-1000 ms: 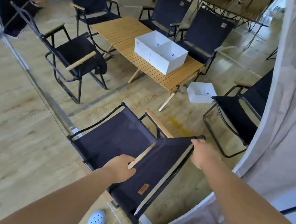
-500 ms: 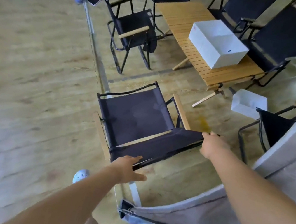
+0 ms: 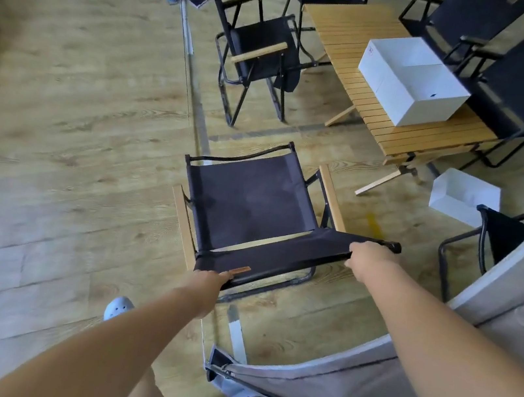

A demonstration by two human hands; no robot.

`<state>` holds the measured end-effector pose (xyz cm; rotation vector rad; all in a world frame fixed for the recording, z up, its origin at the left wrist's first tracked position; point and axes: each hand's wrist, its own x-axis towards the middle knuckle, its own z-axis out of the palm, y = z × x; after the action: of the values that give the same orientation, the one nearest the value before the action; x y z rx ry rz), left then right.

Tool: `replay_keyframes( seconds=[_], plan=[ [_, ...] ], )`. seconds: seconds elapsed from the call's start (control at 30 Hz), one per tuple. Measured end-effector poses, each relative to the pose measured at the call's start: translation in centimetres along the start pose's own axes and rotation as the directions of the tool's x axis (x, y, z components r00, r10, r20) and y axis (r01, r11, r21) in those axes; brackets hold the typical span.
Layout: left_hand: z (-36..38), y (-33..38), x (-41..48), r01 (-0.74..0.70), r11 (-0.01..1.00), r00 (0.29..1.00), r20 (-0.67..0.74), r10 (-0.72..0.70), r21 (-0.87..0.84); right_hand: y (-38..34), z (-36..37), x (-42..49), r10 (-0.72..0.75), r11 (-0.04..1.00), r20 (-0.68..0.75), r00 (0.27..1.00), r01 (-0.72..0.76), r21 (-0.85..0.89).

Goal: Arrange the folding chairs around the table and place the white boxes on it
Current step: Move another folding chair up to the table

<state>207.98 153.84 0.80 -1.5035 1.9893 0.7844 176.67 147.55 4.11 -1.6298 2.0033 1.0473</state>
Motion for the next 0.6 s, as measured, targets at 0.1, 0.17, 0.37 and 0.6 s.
replay_keyframes(
  seconds=[0.1,0.17,0.37,0.6],
  plan=[
    [-0.9,-0.1,0.0,-0.014,1.0,1.0,0.01,0.014,-0.009,-0.2,0.0,0.2,0.017,0.998,0.005,1.0,-0.018,0.059],
    [-1.5,-0.3,-0.1,-0.02,1.0,1.0,0.006,0.02,-0.004,-0.4,-0.1,0.2,0.026,0.996,-0.004,1.0,-0.025,0.09],
    [-3.9,-1.7,0.5,-0.06,0.998,0.998,-0.004,0.06,-0.02,-0.8,0.2,0.3,0.046,0.995,-0.039,0.998,-0.043,0.091],
    [-6.6,-5.7,1.7,-0.134,0.991,0.991,-0.009,0.134,0.028,-3.7,0.2,0.4,0.079,0.985,-0.089,0.993,-0.064,0.161]
  ],
)
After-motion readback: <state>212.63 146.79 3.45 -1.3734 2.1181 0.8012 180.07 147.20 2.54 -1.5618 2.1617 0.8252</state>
